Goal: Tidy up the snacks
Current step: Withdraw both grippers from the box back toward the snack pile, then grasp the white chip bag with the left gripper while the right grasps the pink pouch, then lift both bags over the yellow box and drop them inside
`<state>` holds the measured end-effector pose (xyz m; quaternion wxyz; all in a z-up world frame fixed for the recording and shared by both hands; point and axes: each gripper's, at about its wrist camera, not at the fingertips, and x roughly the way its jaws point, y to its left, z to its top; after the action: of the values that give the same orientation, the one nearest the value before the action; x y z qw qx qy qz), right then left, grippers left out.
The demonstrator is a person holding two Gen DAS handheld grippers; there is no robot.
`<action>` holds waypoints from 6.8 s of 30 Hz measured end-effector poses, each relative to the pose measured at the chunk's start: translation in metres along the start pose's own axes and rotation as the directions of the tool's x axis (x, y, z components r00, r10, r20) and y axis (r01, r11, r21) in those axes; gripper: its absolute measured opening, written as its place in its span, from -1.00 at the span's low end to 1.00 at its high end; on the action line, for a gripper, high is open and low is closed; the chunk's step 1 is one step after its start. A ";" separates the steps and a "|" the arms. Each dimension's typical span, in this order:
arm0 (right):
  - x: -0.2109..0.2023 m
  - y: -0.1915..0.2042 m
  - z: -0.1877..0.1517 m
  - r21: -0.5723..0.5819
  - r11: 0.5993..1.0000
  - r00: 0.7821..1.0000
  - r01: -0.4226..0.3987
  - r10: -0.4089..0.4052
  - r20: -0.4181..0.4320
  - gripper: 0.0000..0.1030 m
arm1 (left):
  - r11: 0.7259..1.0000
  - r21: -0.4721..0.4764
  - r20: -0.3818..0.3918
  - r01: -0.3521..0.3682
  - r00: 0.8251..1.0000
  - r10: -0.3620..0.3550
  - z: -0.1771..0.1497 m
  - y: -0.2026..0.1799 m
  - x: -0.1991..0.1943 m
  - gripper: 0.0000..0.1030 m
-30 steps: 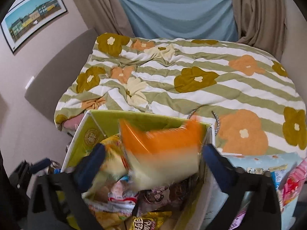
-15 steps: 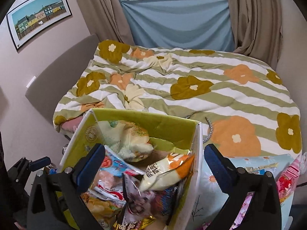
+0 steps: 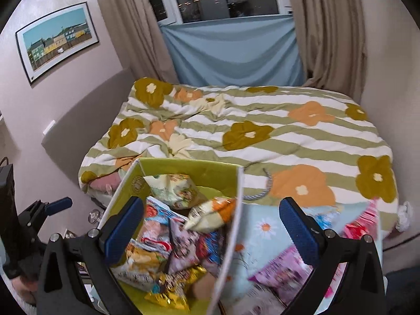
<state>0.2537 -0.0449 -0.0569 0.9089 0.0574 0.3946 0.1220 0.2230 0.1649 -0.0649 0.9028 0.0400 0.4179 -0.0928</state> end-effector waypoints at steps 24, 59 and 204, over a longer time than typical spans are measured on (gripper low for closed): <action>-0.094 -0.133 -0.154 0.153 0.974 0.978 0.169 -0.147 -0.148 0.99 | 0.923 0.341 -0.233 0.177 0.967 -0.100 -0.067 -0.244 0.050 1.00; -0.034 -0.131 -0.293 0.240 0.940 0.965 0.242 -0.206 -0.163 1.00 | 0.730 0.683 -0.286 -0.008 0.917 0.278 -0.128 -0.296 0.154 0.71; 0.045 0.048 -0.037 -0.086 0.993 0.996 -0.081 0.076 -0.054 0.99 | 0.992 -0.086 -0.072 -0.097 0.993 0.091 -0.041 0.002 -0.005 1.00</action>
<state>0.2482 0.0133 -0.1040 0.8947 0.0296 0.4092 0.1764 0.1897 0.1739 -0.0882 0.8923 0.0224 0.4499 -0.0301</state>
